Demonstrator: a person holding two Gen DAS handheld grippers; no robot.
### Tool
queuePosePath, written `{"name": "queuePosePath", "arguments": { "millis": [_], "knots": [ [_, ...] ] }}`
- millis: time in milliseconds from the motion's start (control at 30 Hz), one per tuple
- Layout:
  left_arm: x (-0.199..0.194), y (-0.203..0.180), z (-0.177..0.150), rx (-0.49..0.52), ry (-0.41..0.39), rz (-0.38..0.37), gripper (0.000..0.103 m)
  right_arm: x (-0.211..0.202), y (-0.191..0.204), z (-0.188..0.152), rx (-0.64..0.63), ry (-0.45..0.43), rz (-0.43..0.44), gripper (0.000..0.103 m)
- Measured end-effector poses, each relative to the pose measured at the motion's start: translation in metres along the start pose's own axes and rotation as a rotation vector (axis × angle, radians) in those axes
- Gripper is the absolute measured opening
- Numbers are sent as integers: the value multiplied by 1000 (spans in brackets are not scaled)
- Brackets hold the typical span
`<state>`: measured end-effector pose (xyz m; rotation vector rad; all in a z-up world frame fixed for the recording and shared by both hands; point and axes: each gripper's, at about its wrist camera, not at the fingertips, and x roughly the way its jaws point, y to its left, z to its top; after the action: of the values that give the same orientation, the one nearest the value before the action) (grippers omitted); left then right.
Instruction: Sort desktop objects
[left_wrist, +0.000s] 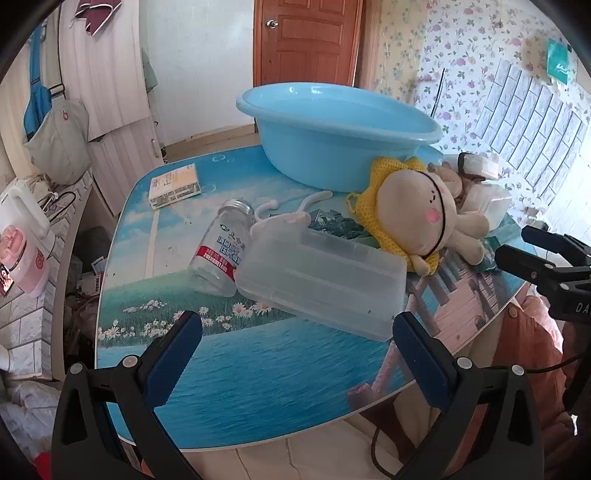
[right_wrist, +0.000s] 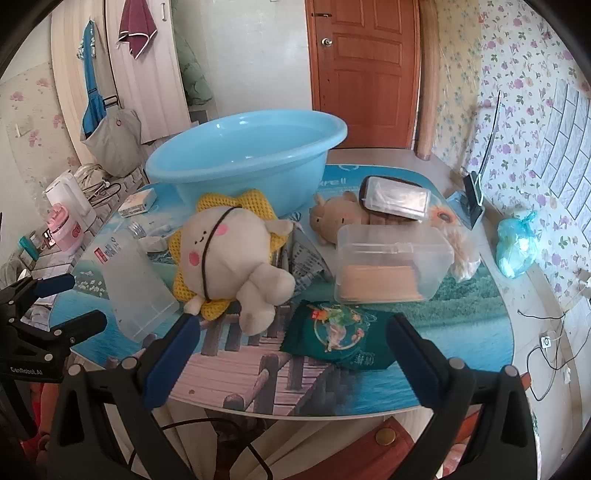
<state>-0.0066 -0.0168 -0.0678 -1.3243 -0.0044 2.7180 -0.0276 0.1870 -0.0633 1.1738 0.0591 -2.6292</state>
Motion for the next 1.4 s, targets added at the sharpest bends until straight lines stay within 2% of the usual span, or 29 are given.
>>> {"name": "queuePosePath", "arguments": {
  "millis": [1400],
  "knots": [
    [26,-24,-9,46,73,-23,103,7,-14,-8,5,24,1,95]
  ]
}}
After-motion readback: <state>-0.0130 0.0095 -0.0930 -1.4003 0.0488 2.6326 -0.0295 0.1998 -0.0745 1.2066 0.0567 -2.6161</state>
